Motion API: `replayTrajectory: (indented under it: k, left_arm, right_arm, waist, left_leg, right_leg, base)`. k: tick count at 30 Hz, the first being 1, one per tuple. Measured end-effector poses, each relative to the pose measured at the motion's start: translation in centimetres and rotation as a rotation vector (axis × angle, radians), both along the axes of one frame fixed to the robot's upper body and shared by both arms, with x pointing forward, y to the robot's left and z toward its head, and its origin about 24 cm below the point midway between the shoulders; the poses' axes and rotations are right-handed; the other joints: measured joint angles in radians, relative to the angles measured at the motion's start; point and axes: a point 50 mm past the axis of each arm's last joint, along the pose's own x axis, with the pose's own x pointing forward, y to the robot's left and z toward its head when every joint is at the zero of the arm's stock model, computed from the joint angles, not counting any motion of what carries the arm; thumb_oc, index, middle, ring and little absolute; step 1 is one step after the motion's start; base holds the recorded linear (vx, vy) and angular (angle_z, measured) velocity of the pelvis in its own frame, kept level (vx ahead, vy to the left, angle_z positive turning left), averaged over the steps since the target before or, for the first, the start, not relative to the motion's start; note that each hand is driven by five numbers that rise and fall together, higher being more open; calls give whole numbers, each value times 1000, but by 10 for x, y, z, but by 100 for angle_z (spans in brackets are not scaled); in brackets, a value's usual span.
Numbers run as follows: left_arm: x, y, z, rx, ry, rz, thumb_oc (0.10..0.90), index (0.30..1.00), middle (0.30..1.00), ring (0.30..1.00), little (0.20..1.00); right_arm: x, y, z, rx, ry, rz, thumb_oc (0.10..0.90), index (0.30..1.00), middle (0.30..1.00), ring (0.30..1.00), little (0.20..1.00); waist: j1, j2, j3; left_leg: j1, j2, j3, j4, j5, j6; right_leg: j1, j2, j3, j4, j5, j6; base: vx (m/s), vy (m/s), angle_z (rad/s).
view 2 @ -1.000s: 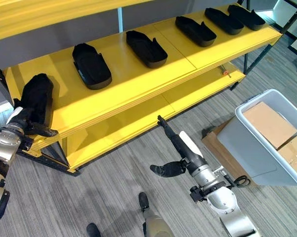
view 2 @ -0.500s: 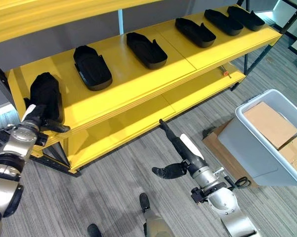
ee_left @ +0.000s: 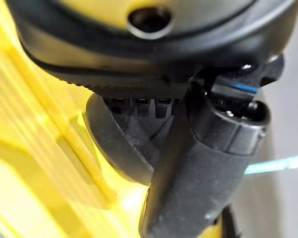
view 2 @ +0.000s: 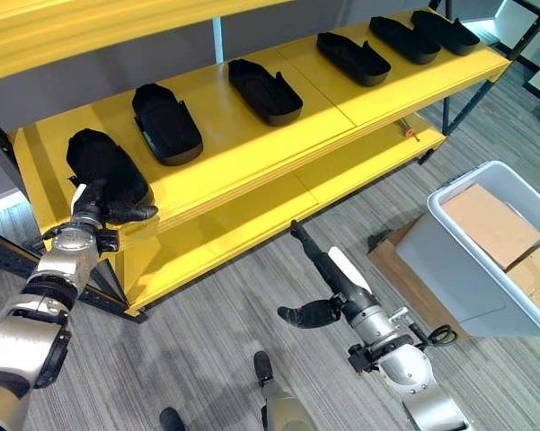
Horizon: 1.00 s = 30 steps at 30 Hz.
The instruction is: Move parts from the plastic box to the shelf.
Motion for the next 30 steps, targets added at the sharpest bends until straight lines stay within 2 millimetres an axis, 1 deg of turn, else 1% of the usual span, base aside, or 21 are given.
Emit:
replayTrajectory:
  k: [5, 7, 12, 15, 18, 20, 22, 24, 30]
  left_arm:
    - [1, -3, -1, -73, -22, 16, 900, 1000, 1000, 1000, 1000]
    - [0, -2, -1, -84, -25, 25, 900, 1000, 1000, 1000, 1000]
    - [-2, 4, -2, -185, -50, 80, 900, 1000, 1000, 1000, 1000]
    - [-4, 10, -4, -219, -51, 114, 900, 1000, 1000, 1000, 1000]
    - [-9, 21, -7, -271, -52, 185, 900, 1000, 1000, 1000, 1000]
    - [-11, 26, -9, -278, -49, 218, 900, 1000, 1000, 1000, 1000]
    - [-19, 40, -12, -280, -48, 260, 900, 1000, 1000, 1000, 1000]
    - [-24, 48, -13, -265, -40, 284, 900, 1000, 1000, 1000, 1000]
    - [-25, 50, -13, -266, -41, 314, 900, 1000, 1000, 1000, 1000]
  right_arm:
    - [0, -1, 0, -1, -2, -4, 900, 1000, 1000, 1000, 1000]
    - [0, -1, 1, -9, -2, -4, 900, 1000, 1000, 1000, 1000]
    - [0, -4, 2, -61, -9, -1, 900, 1000, 1000, 1000, 1000]
    - [0, -5, 2, -69, -11, 0, 900, 1000, 1000, 1000, 1000]
    - [0, -5, 2, -70, -12, -2, 900, 1000, 1000, 1000, 1000]
    - [0, -6, 2, -74, -13, -4, 900, 1000, 1000, 1000, 1000]
    - [0, -7, 3, -84, -13, -2, 900, 1000, 1000, 1000, 1000]
    - [0, -8, 3, -92, -13, -1, 900, 1000, 1000, 1000, 1000]
    - [1, -7, 4, -92, -15, 0, 900, 1000, 1000, 1000, 1000]
  waist:
    - [-1, 3, -1]
    - [-1, 4, -1]
    - [1, 8, -1]
    - [6, 11, -1]
    - [2, 12, -1]
    - [9, 15, 0]
    - [7, 17, 0]
    - [8, 18, 0]
    - [10, 18, 0]
  left_leg:
    - [0, 0, 0, -1, 0, 0]
    - [1, 0, 1, -1, 0, 0]
    - [1, 0, 0, 0, 0, 0]
    - [3, 0, 0, 0, 0, 1]
    - [10, 0, 0, 0, -1, 2]
    - [11, 0, -1, -1, -1, 2]
    - [12, 0, -1, -1, -1, 2]
    - [11, 0, -1, 0, -1, 2]
    - [11, 0, -2, 0, -1, 2]
  right_leg:
    - [0, 0, 0, 0, -2, 3]
    - [0, 0, 0, 0, -2, 3]
    - [1, 0, 1, 0, -2, 3]
    - [3, 0, 0, 0, -2, 3]
    - [9, 0, 0, 0, -3, 4]
    - [11, 0, -1, 0, -6, 4]
    - [12, 0, -1, 0, -6, 4]
    - [12, 0, -1, 0, -6, 4]
    - [12, 0, -2, 0, -6, 4]
  base:
    - [0, 0, 0]
    - [0, 0, 0]
    - [0, 0, 0]
    - [0, 0, 0]
    - [0, 0, 0]
    - [0, 0, 0]
    - [0, 0, 0]
    - [0, 0, 0]
    - [0, 0, 0]
